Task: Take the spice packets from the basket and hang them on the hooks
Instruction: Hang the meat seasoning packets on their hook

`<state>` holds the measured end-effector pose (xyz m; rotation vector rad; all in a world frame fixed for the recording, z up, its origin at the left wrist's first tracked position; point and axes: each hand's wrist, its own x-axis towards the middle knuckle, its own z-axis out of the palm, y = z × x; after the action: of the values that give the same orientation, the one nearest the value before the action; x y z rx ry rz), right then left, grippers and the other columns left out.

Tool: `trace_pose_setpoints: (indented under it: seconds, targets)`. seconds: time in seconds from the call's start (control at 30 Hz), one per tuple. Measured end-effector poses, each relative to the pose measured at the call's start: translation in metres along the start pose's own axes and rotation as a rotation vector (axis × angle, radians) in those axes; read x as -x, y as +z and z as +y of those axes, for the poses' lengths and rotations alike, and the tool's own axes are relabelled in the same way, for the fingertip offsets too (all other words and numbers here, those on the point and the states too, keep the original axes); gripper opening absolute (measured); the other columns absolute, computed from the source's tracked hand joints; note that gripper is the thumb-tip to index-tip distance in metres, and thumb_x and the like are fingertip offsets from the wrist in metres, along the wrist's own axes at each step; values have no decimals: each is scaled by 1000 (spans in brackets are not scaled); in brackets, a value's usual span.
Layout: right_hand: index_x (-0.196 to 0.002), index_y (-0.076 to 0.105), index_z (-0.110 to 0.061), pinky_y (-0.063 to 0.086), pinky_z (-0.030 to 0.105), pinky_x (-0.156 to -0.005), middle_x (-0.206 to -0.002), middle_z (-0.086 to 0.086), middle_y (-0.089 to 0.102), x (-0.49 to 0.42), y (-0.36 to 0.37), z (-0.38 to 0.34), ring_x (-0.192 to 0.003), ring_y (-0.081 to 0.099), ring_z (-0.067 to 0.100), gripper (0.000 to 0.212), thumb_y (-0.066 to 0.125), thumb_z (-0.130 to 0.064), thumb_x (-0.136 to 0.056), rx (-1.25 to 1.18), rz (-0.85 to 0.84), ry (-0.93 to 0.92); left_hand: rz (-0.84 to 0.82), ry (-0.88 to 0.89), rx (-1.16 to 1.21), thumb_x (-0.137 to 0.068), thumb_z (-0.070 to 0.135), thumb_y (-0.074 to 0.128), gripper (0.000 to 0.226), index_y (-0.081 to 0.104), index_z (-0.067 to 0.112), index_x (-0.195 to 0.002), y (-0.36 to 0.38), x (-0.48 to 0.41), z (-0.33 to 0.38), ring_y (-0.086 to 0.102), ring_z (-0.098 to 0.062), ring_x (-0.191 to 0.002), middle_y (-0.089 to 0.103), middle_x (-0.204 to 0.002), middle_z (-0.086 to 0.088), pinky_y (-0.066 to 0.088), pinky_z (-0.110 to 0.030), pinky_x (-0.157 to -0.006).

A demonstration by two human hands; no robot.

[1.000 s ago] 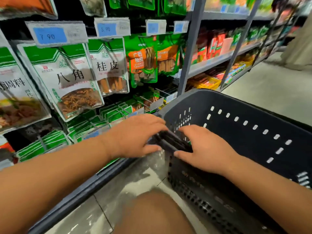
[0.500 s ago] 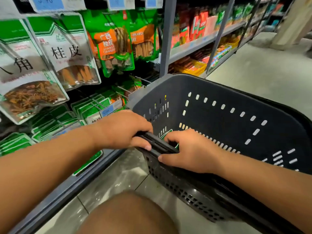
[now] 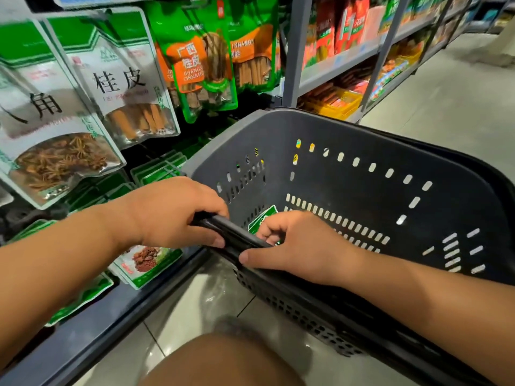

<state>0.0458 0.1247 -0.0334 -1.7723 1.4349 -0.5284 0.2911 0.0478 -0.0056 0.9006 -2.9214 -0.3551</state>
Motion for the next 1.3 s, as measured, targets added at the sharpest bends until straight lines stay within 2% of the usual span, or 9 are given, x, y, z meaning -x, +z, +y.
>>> trace_pose_setpoints:
  seconds: [0.2,0.3,0.53,0.67,0.87,0.97,1.1,1.2,1.3]
  targets:
    - [-70,68,-17,45,24,-62,-61,-7,61,-17,-17,5,-56,55,5,52,70,-67,-81,79,-51,-1,-13,-31,3,-87,71,45,43,69,37,-98,-10,-19,2,61,-4,-84,66,-90,16,51,-37,-75]
    - [-76,69,-12,52,29,-63,-74,-3,73,-44,-28,23,-66,69,15,61,57,-71,-89,126,-18,65,31,-100,-55,-83,72,42,50,70,37,-104,-10,-41,-7,63,-7,-93,68,-101,16,52,-35,-84]
    - [-93,68,-14,47,34,-72,-95,4,71,-122,-28,101,-91,63,25,28,67,-42,-92,578,-118,154,-71,-267,-82,-93,53,64,39,65,35,-128,0,-113,-24,53,-8,-98,67,-125,9,36,-21,-85]
    - [-119,65,-16,43,30,-76,-116,7,68,-141,-11,142,-103,62,28,41,63,-50,-95,789,-220,200,-171,-343,-53,-94,56,61,47,58,35,-137,18,-146,-28,56,-17,-128,61,-140,8,41,-26,-102]
    - [-117,65,-18,56,35,-78,-109,3,69,-155,23,196,-94,64,22,53,64,-64,-89,817,-297,382,-281,-367,16,-94,53,63,51,53,36,-141,41,-160,-27,56,-15,-126,58,-140,11,41,-26,-103]
    - [-108,66,-16,53,33,-75,-110,6,70,-153,32,207,-94,67,25,42,62,-55,-93,803,-314,385,-248,-403,56,-94,54,64,53,52,35,-142,42,-162,-30,57,-14,-123,60,-139,11,39,-23,-98]
    - [-107,71,-15,50,32,-68,-103,5,70,-150,41,211,-87,66,24,27,56,-34,-95,839,-330,404,-236,-451,127,-93,55,64,53,52,36,-141,41,-160,-31,56,-14,-126,59,-139,11,42,-28,-108]
    - [-112,70,-11,50,34,-71,-109,7,71,-143,42,208,-99,70,28,23,51,-18,-100,901,-368,295,-233,-472,152,-93,54,64,52,53,36,-141,41,-158,-29,56,-13,-125,60,-137,11,41,-26,-108]
    - [-118,59,-8,51,40,-77,-109,12,70,-138,29,199,-102,70,34,21,46,-16,-104,797,-141,222,-228,-507,179,-92,55,64,54,52,36,-141,40,-155,-29,56,-13,-125,60,-136,10,41,-27,-108]
